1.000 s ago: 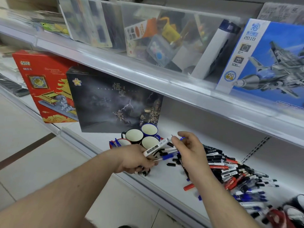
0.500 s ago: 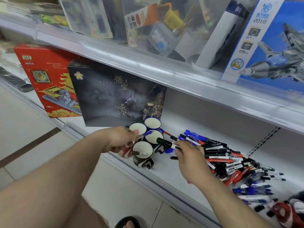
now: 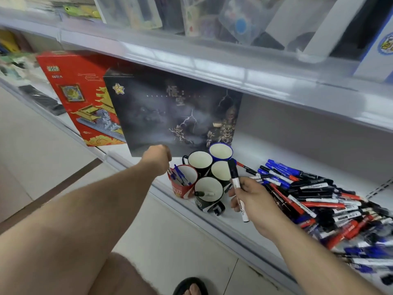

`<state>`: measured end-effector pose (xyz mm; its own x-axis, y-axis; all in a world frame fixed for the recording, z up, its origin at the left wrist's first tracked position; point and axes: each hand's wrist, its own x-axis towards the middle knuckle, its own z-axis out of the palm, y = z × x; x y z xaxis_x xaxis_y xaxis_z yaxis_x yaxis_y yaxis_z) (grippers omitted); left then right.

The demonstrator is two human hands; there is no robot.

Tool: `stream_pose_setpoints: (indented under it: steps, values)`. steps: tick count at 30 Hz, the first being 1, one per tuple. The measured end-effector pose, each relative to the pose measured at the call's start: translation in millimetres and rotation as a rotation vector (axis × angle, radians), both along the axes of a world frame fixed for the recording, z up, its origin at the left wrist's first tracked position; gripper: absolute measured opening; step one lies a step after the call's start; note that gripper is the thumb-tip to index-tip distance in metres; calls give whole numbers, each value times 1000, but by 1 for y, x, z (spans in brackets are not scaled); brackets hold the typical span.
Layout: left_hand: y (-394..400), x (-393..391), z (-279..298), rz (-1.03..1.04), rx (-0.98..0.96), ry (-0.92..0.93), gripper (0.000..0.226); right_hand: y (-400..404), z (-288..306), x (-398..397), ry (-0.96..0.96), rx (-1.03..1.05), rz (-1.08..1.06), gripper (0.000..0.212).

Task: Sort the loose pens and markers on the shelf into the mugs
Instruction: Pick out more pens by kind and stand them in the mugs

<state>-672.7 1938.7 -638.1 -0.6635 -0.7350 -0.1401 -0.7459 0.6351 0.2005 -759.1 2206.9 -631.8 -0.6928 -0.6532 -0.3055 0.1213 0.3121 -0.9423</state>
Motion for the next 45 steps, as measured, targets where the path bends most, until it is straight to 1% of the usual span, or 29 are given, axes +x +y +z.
stream_pose_setpoints:
  steps: [2, 5, 8, 10, 13, 16, 19, 21, 24, 27, 29, 32, 34, 36, 38, 39, 41, 43, 44, 45]
  values:
    - [0, -12, -13, -28, 19, -34, 21, -4, -2, -1, -56, -19, 3, 26]
    - [3, -24, -33, -72, 60, -135, 28, -1, -6, -3, -117, -44, 9, 22]
    - [5, -31, -51, -113, 36, -221, 29, 6, -13, -5, -85, -36, 4, 18]
    - [4, -33, -59, -83, 32, -204, 32, 9, -17, -6, -56, -29, -25, 17]
    - [4, -34, -60, -23, 13, -121, 40, 13, -20, -4, -69, -35, -81, 16]
    - [14, -36, -50, 44, 11, -51, 55, 20, -19, -2, -71, -26, -123, 15]
    - [29, -40, -31, -12, 16, 7, 59, 32, -11, -2, -102, -47, -204, 16]
    - [48, -45, -15, -119, 81, 75, 52, 45, -4, -3, -130, -78, -280, 17]
    - [96, -50, 8, -281, 205, 148, 28, 68, 7, -3, -137, -110, -368, 15]
    - [145, -46, 30, -441, 380, 193, 20, 88, 14, 2, -72, -103, -397, 12]
    - [167, -39, 43, -449, 545, 258, 19, 96, 17, 7, -39, -132, -387, 12]
    - [191, -28, 61, -366, 773, 436, 18, 99, 14, 17, 54, -144, -331, 18]
    - [203, -25, 68, -373, 832, 502, 15, 95, 9, 22, 152, -125, -251, 23]
    - [209, -22, 71, -441, 747, 478, 14, 86, 6, 24, 229, -95, -151, 26]
    - [204, -20, 69, -470, 579, 423, 9, 76, 2, 21, 288, -71, -69, 23]
    - [198, -18, 67, -448, 488, 426, 9, 72, 1, 17, 324, -46, -54, 20]
    - [181, -11, 60, -311, 328, 469, 11, 68, -4, 7, 366, 17, -96, 18]
    - [162, -1, 47, -125, 266, 530, 13, 73, -12, -2, 310, 53, -192, 12]
    - [153, 3, 38, -54, 252, 532, 12, 76, -17, -6, 275, 66, -232, 6]
    - [146, 6, 27, -1, 234, 510, 12, 79, -22, -9, 244, 74, -261, 5]
